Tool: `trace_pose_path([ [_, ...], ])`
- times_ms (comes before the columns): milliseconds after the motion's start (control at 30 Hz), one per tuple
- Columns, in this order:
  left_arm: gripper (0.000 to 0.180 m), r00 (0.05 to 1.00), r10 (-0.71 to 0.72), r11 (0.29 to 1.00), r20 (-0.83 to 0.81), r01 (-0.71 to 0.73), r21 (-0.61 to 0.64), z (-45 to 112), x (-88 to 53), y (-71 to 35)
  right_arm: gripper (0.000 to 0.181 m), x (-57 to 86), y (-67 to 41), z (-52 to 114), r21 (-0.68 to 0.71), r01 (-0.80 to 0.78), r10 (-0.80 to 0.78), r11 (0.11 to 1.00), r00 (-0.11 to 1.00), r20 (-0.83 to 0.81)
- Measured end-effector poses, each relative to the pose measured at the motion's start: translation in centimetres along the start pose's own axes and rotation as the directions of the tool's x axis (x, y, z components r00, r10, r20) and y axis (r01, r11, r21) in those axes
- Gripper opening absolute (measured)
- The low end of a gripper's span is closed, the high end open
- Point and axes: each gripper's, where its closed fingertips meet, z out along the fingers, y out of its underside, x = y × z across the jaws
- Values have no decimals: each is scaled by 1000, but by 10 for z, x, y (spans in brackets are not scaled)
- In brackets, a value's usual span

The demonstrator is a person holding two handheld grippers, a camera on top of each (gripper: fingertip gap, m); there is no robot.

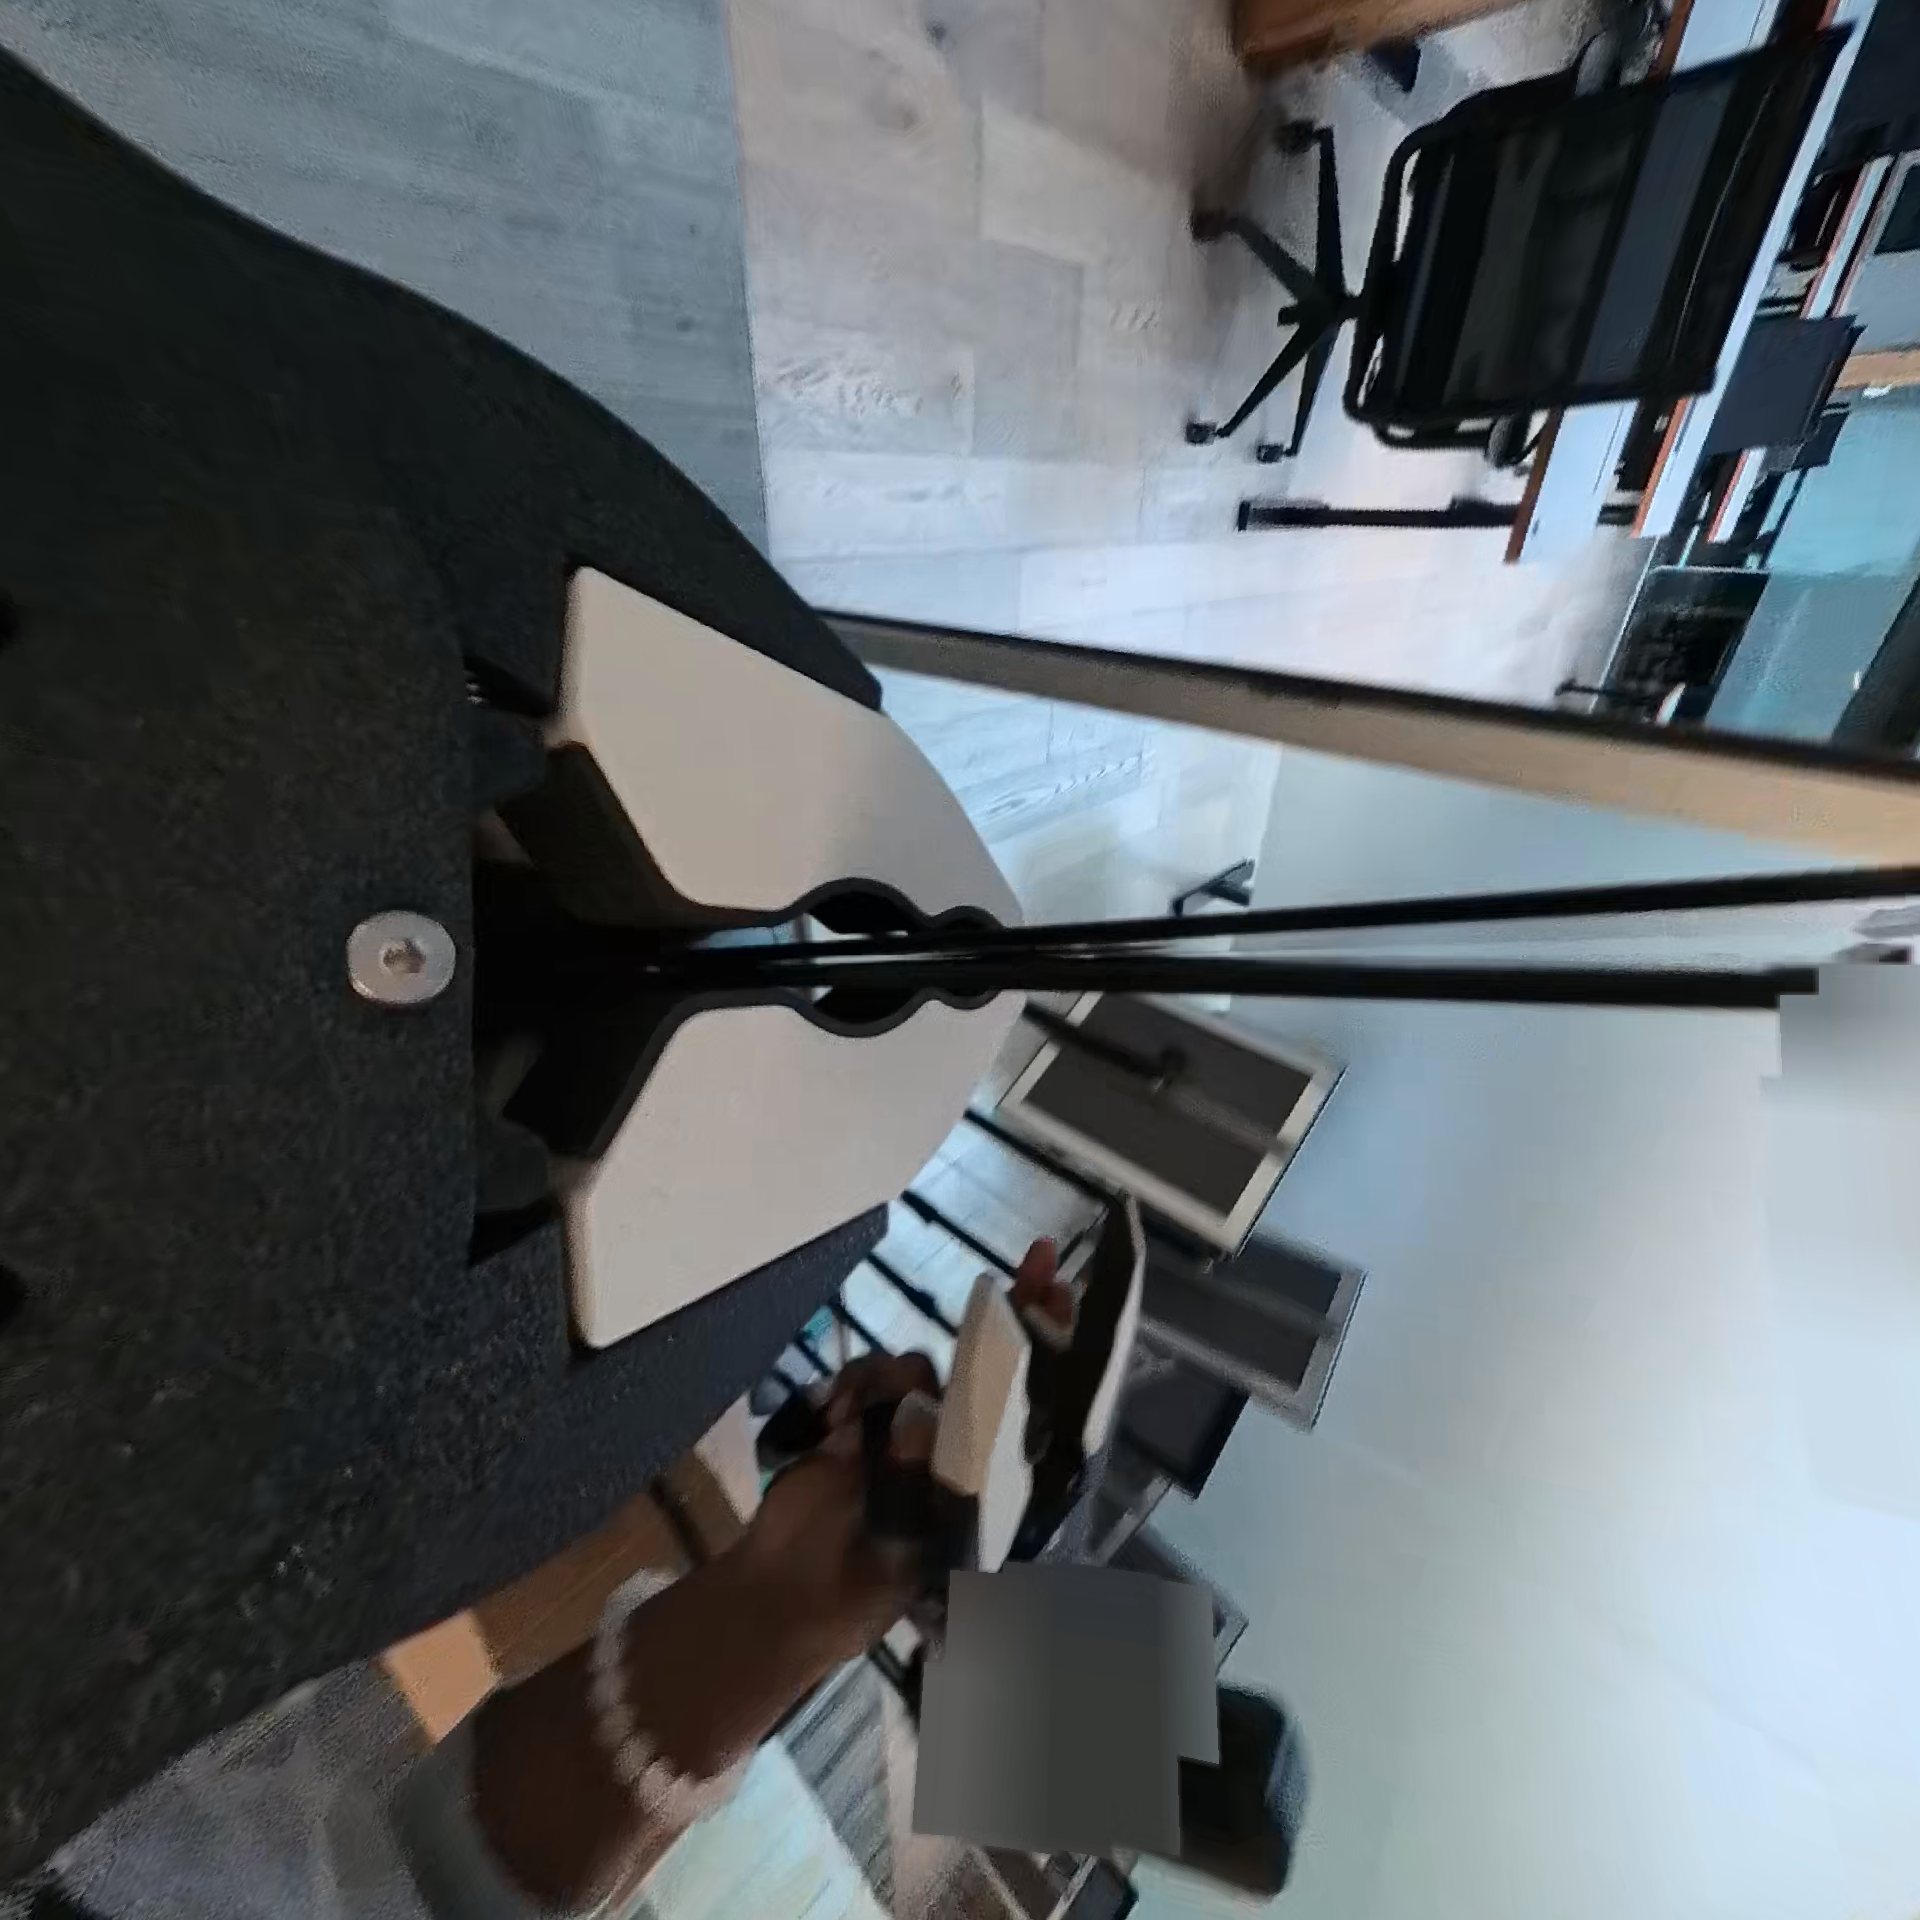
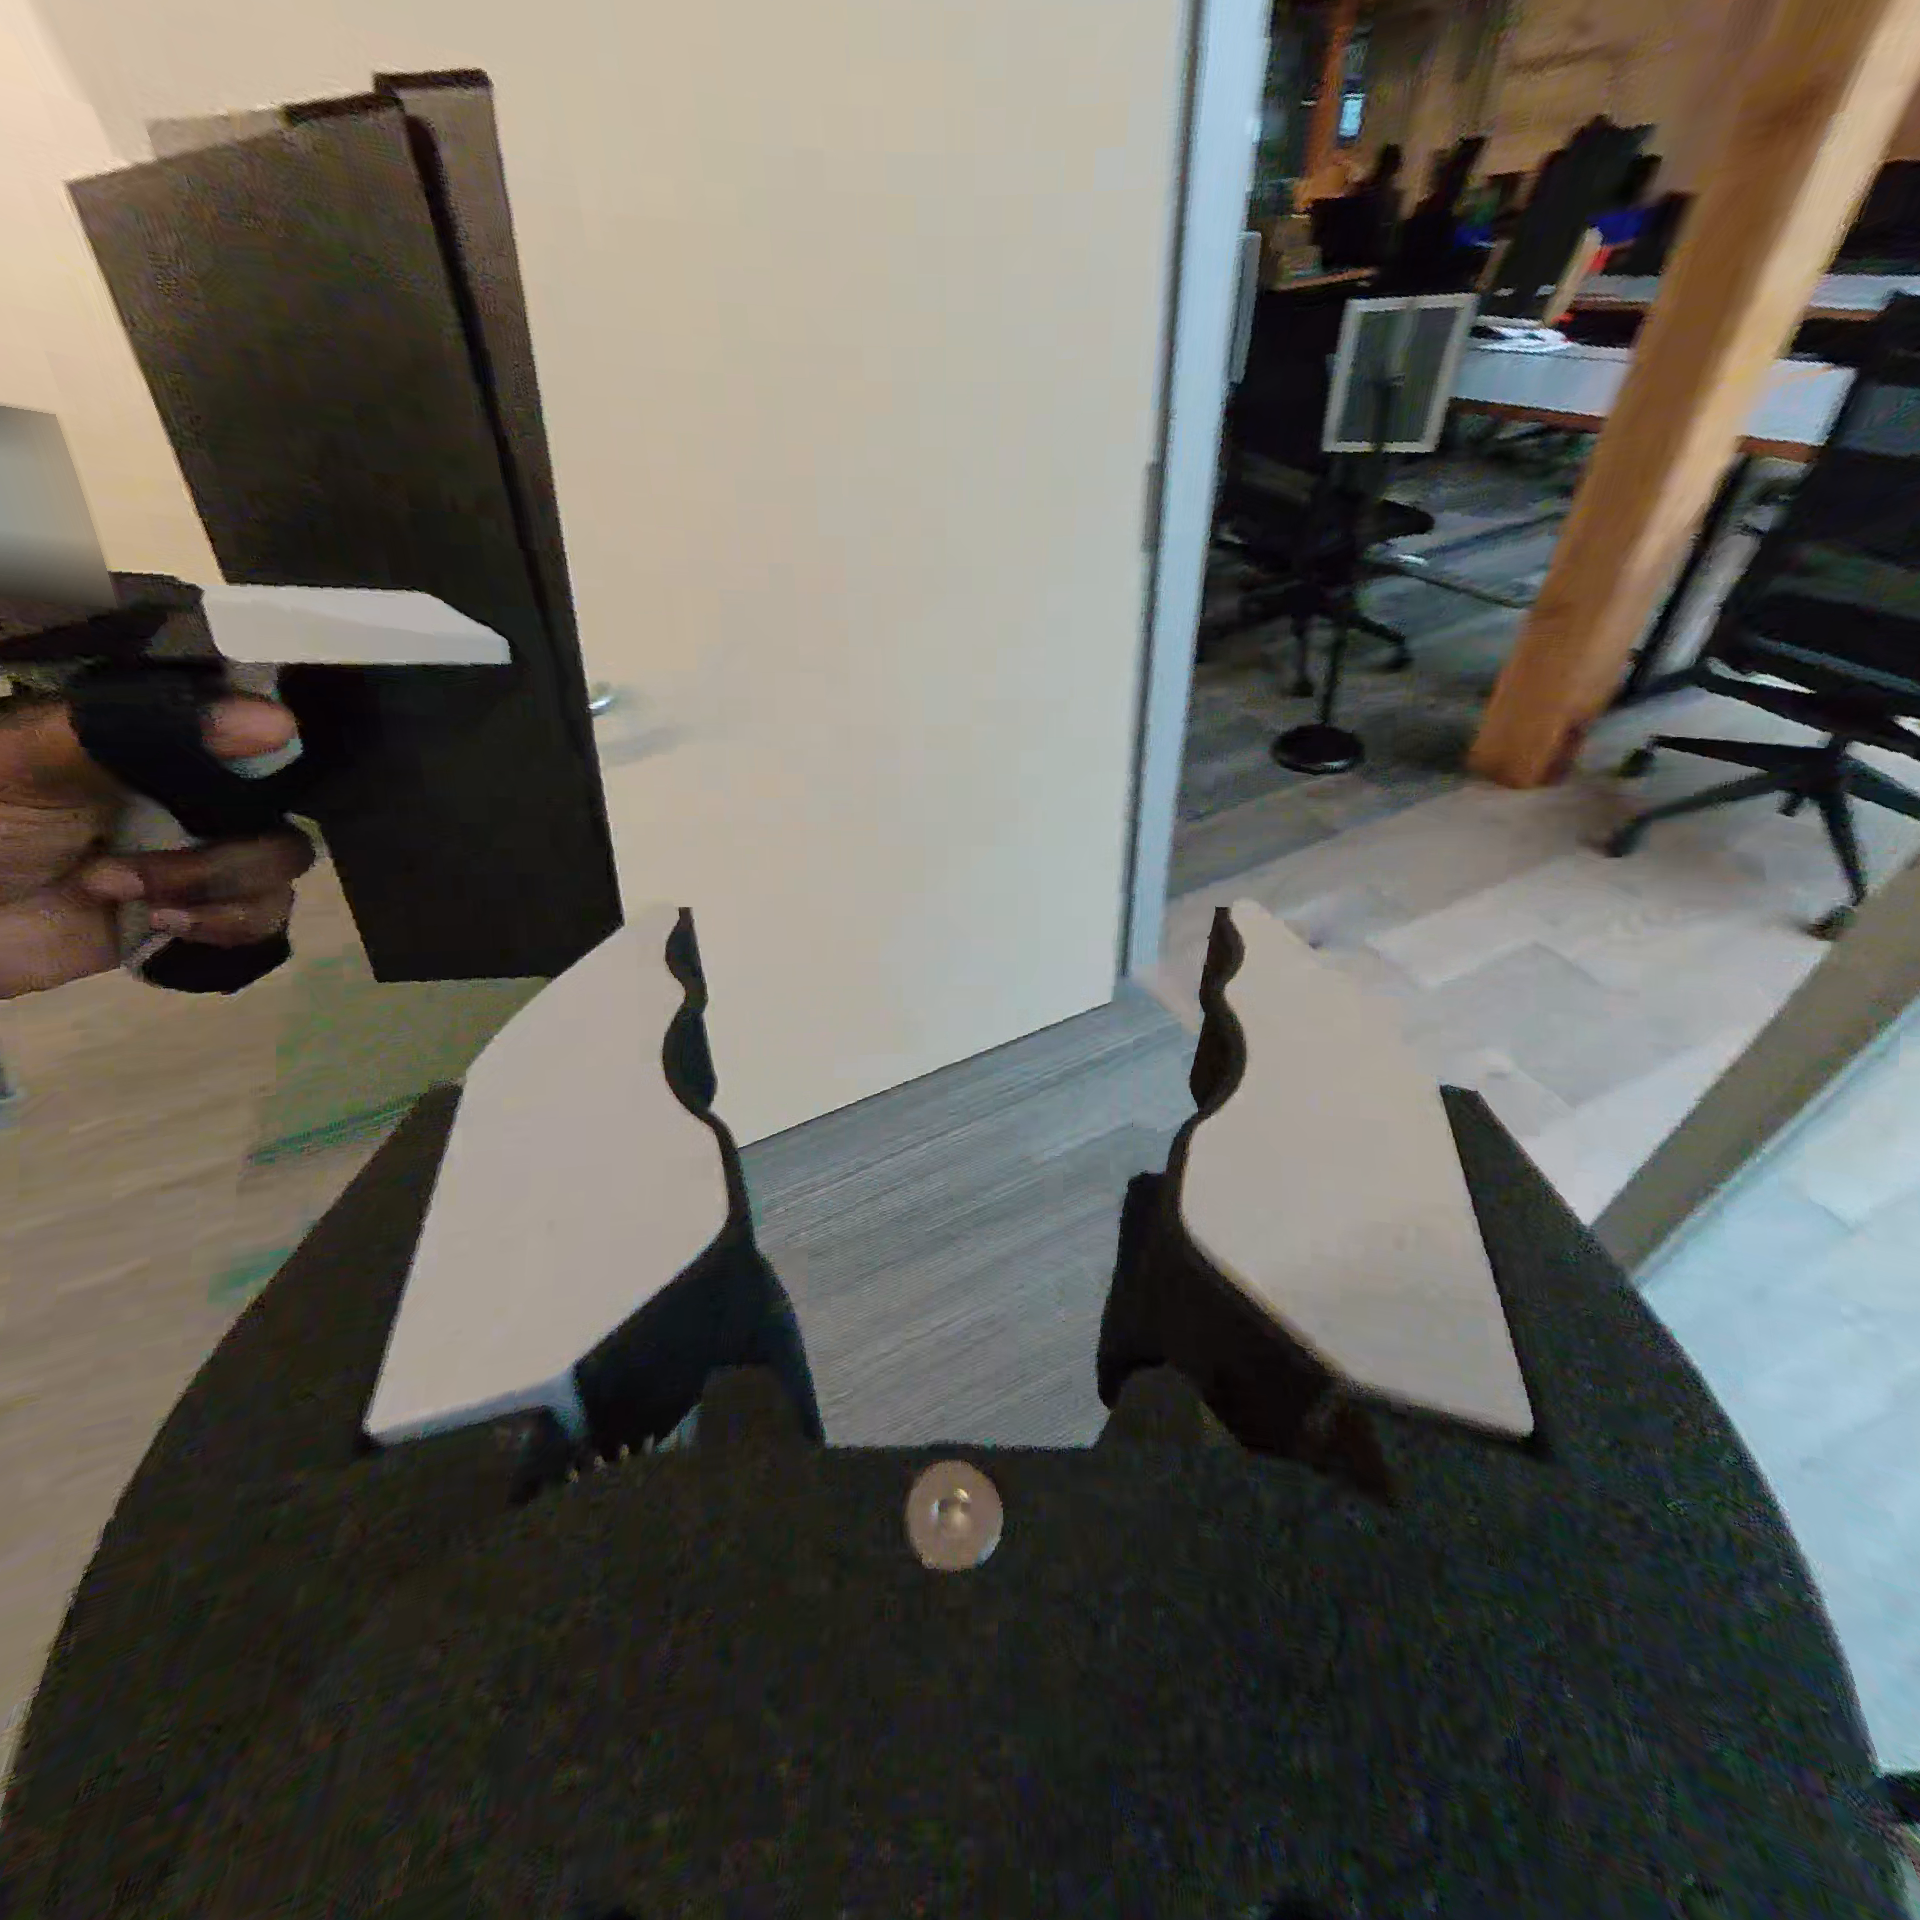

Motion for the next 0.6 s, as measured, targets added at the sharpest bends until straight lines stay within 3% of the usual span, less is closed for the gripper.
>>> trace_pose_path([
  [100, 2, 998, 48, 999, 40, -48, -20, 86, -93, -53, 88, 74, -13, 70, -12, -22, 20, 1000, 986, -167],
  [233, 2, 987, 149, 984, 54, -142, -104, 207, -194, -97, 88, 177, -22, 146, -124, 11, -53, 992, 937, -345],
  [367, 2, 949, 270, 956, 159, -245, -163, 320, -316, -126, 88, 292, -28, 227, -142, 60, -125, 988, 851, -510],
  [600, 3, 896, 334, 937, 294, -282, -203, 479, -517, -239, 86, 470, -97, 455, -133, 94, -144, 987, 884, -444],
])
